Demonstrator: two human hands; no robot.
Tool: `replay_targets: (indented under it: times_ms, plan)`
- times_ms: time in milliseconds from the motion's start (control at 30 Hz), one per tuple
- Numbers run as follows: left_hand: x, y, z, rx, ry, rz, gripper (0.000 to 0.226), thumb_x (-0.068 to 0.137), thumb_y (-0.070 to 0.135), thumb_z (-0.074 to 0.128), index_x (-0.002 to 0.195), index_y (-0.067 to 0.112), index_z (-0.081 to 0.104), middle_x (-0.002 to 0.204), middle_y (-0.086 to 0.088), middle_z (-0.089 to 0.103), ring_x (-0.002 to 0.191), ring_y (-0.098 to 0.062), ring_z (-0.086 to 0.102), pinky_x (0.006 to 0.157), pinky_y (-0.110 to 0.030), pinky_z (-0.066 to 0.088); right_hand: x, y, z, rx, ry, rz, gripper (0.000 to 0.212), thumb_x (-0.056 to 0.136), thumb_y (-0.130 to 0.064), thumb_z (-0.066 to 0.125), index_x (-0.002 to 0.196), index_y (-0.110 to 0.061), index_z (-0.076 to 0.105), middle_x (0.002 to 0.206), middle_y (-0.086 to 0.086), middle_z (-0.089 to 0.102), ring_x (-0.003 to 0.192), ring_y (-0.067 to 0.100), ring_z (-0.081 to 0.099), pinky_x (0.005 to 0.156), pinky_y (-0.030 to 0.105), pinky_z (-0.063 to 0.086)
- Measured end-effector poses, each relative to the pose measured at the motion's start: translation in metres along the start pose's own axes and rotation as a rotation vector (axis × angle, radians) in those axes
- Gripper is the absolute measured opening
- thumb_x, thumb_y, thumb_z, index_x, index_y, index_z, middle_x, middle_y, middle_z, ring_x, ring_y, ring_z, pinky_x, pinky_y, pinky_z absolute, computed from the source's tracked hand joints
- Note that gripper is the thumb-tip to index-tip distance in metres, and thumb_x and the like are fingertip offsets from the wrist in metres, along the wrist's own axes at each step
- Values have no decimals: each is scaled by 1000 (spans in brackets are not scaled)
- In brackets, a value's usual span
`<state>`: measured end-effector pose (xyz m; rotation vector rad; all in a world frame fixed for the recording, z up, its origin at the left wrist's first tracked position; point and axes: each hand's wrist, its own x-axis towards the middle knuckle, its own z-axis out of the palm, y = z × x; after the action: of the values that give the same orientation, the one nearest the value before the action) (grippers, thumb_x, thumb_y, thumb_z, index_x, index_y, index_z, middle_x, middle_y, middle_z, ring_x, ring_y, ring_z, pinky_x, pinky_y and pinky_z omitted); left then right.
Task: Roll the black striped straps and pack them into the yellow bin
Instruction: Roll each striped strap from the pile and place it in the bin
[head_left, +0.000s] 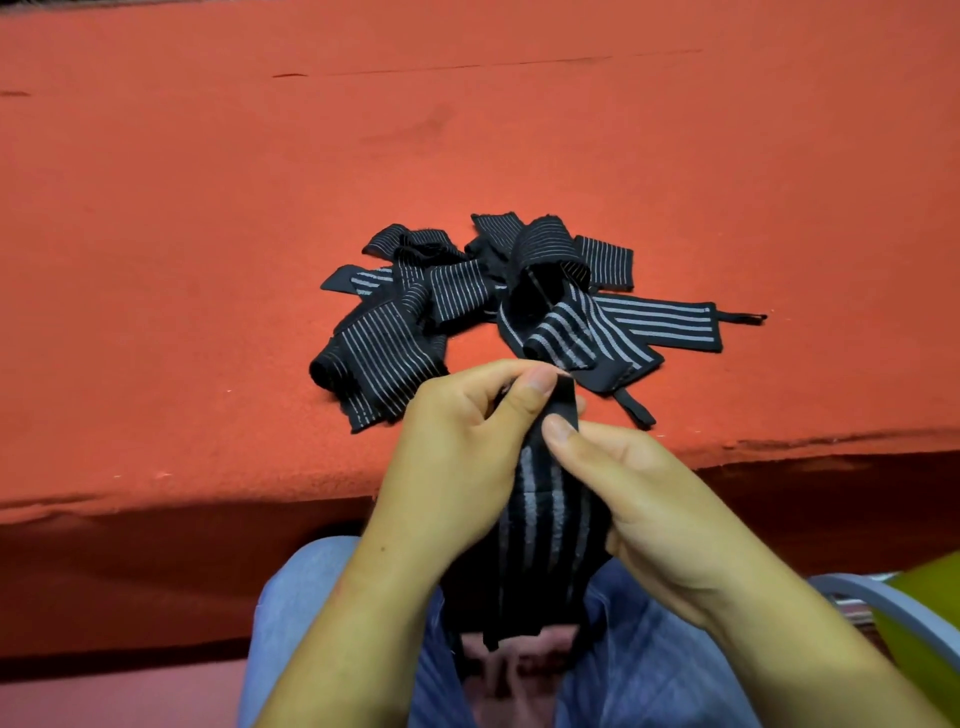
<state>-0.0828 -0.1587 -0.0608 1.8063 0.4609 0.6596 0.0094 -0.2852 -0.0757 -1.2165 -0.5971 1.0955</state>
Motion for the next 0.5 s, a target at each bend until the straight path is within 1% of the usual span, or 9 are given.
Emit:
replay_targets:
  times_ms: [67,133,200,267,333,400,433,500]
  plan:
    - [0,0,1,-40,57,17,22,104,21,58,95,18,77,89,8,80,85,-9,76,78,-28,58,0,4,-2,-75,-9,-10,35,99,-37,64,105,-4,75,105,25,77,92,26,73,81,37,58]
    - [1,1,-1,-92,96,35,20,103,19,58,97,17,77,89,7,80,85,-7,76,76,-21,56,-1,8,-4,-108,15,-29,30,99,-32,63,105,-5,75,107,25,77,95,28,73,87,44,57]
    - [0,3,-3,-113,79,64,19,101,20,60,103,14,77,94,6,81,93,-7,75,82,-18,54,0,12,-6,-122,59,-51,30,99,-30,63,103,-2,74,105,30,75,90,29,70,84,46,54]
    - [-4,1,-6,-101,44,102,21,99,22,61,106,12,78,102,7,80,102,-6,74,89,-17,53,1,14,-8,-123,90,-69,34,100,-31,66,100,2,71,100,31,74,85,28,66,77,44,50]
    - [-9,-1,-8,-98,7,116,29,99,30,59,110,12,78,109,9,79,108,-6,72,94,-18,52,3,15,-8,-116,116,-77,37,98,-34,69,97,3,71,96,30,74,81,28,65,73,41,49]
    - [-13,-4,-10,-141,-24,78,42,101,40,48,110,13,78,113,10,78,112,-6,71,96,-19,51,4,17,-7,-113,149,-82,35,94,-33,71,96,2,72,99,37,71,80,29,65,73,43,48]
    - [-13,-5,-10,-190,-28,41,46,102,41,44,108,12,79,113,9,78,112,-7,71,96,-19,51,4,18,-7,-117,156,-89,35,93,-33,73,96,2,72,100,39,69,81,28,64,74,44,48]
    - [-13,-7,-9,-238,-18,2,41,99,35,48,102,9,79,111,7,79,110,-8,72,95,-20,53,5,21,-6,-137,151,-106,37,94,-35,75,98,1,71,96,37,70,83,26,61,75,46,45]
